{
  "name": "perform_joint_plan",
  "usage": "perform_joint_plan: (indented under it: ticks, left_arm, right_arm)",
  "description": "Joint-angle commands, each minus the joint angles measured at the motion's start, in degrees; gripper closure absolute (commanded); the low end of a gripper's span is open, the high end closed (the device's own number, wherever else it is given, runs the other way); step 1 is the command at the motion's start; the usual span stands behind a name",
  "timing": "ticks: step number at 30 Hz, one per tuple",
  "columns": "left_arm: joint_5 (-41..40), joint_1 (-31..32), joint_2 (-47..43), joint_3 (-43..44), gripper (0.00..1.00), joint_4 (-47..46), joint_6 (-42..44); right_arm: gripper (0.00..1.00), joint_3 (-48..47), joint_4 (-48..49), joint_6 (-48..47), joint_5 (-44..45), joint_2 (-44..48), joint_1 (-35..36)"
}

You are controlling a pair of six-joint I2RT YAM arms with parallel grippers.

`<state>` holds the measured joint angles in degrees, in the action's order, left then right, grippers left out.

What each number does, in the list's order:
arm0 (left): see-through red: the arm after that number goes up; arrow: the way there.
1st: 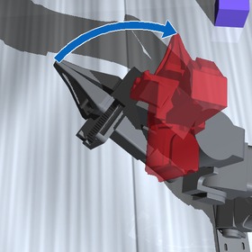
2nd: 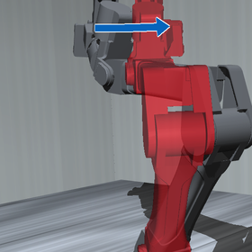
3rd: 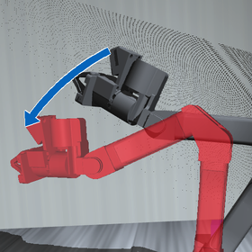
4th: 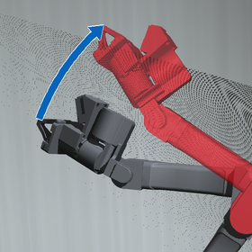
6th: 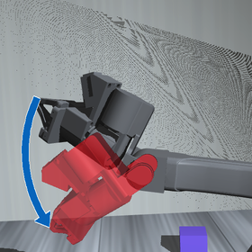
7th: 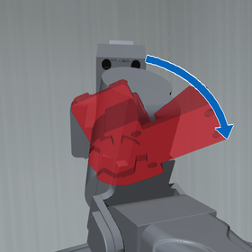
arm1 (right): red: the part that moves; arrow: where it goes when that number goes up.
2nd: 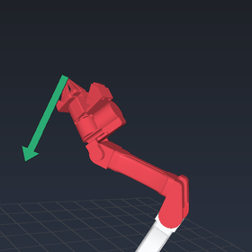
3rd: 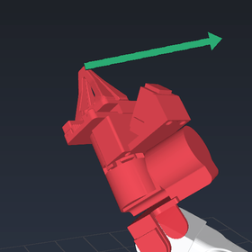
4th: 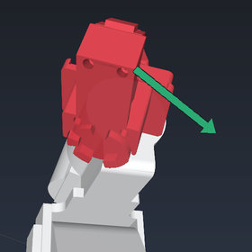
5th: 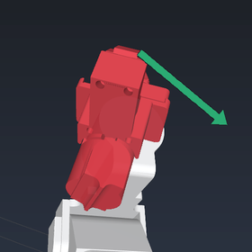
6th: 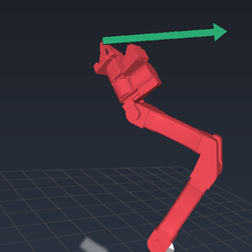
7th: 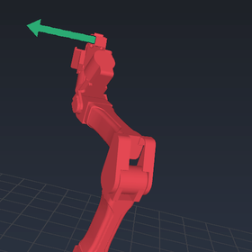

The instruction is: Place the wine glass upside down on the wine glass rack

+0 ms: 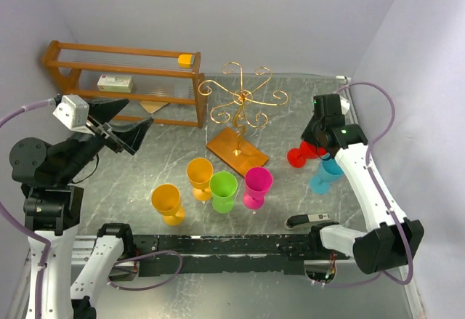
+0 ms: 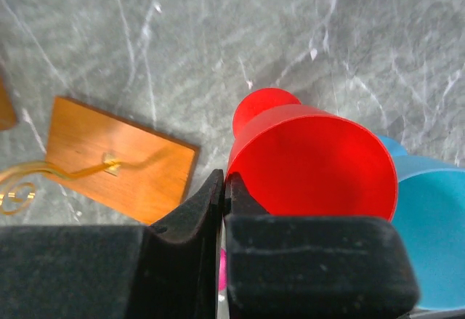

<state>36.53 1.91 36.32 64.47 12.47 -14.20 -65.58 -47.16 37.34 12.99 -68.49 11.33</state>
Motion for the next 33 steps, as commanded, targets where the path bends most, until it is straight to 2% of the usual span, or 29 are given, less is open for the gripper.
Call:
perform_joint_plan:
  ticks: [1, 7, 14, 19, 23, 33]
  left_arm:
    - [0.4, -0.2, 0.1, 3.6, 0.06, 0.8, -1.5]
    - [0.9, -0.2, 1.4, 4.4, 0.07, -1.9, -5.4]
    - [1.0, -0.2, 3.8, 6.3, 0.08, -5.0, -16.8]
    - [7.5, -0.2, 5.4, 6.3, 0.08, -8.5, -23.9]
    - [7.9, -0.2, 4.4, 2.5, 0.08, -15.9, -31.1]
    - [8.8, -0.2, 9.3, -1.8, 0.10, -30.1, -48.5]
  right_arm:
    - [1.00, -4.8, 1.4, 1.4, 6.0, 4.3, 0.2]
    - [1.00, -8.0, 4.6, 1.2, 13.4, 7.8, 0.1]
    - [1.00, -12.3, 9.2, -0.3, 17.5, 11.9, 0.1]
    - [1.00, -13.3, 14.6, -2.2, 16.2, 15.0, 0.1]
    - [1.00, -13.5, 19.0, -2.6, 14.6, 16.8, 0.2]
    - [1.00, -12.7, 36.8, -2.1, 1.6, 20.4, 0.1]
